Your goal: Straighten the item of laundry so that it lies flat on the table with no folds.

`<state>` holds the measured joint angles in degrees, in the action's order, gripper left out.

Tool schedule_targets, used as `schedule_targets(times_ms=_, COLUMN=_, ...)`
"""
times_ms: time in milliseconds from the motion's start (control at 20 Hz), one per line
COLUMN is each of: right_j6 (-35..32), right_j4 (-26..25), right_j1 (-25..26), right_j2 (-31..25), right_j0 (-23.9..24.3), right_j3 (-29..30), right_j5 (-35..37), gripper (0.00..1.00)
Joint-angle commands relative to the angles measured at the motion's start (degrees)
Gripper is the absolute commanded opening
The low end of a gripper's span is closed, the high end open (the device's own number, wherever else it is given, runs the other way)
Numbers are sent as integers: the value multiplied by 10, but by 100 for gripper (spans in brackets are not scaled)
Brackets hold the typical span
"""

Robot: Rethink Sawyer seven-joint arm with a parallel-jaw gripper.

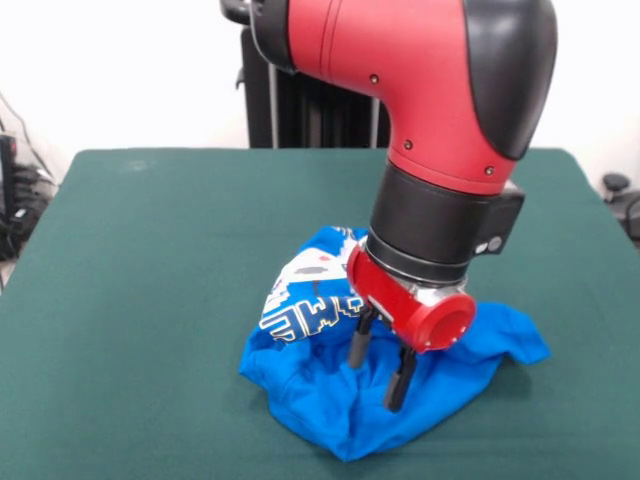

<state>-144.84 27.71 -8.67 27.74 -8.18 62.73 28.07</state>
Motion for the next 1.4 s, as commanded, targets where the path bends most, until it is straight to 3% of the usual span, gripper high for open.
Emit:
schedule_targets(times_ms=50, right_j6=-69, right_j4=4, right_j1=35, right_j2=-93, right_j0=-10, right_j3=34, right_j5=-7, gripper=100)
schedule_targets(times_ms=600, right_j6=-76, right_j4=-7, right_j1=27, right_j2=-76, right_j0=-16, right_j3=54, right_j5=34, gripper=100)
schedule_targets(times_ms=1400, right_j6=-61, right_j4=-8, right_j1=50, right_j2=-111, right_j0=-3, right_j3=62, right_j5=-34, gripper=100)
